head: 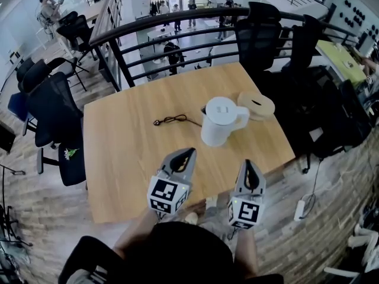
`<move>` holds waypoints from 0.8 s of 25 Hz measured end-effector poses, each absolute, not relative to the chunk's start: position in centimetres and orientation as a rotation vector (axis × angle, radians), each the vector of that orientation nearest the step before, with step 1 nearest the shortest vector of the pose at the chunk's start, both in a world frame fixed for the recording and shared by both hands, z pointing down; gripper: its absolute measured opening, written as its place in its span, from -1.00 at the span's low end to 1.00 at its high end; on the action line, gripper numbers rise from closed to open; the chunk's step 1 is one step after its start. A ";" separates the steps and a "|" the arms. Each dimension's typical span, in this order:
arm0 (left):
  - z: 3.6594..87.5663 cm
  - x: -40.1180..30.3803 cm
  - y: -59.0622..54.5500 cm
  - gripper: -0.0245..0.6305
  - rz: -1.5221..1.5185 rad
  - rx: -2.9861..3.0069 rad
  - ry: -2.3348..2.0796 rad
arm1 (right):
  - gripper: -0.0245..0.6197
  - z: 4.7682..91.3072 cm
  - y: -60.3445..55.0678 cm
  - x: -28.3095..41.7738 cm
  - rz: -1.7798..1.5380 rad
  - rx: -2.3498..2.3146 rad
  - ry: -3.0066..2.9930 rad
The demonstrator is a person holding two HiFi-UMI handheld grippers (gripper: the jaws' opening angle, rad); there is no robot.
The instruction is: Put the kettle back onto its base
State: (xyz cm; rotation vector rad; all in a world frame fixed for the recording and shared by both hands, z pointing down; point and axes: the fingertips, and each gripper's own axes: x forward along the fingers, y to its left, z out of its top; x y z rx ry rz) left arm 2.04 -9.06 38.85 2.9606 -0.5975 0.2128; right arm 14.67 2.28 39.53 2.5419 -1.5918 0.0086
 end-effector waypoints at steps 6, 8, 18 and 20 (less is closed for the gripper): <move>38.7 2.1 -9.0 -0.93 0.208 2.958 -0.591 | -0.93 39.5 2.1 14.6 0.014 2.541 -1.598; 38.7 2.1 -9.1 -0.93 0.209 2.958 -0.593 | -0.93 39.6 2.0 14.7 0.009 2.541 -1.602; 38.7 2.2 -9.2 -0.93 0.203 2.963 -0.600 | -0.93 39.6 1.8 14.8 -0.018 2.544 -1.622; 38.6 2.2 -9.2 -0.93 0.201 2.963 -0.599 | -0.93 39.5 1.8 14.7 -0.010 2.543 -1.617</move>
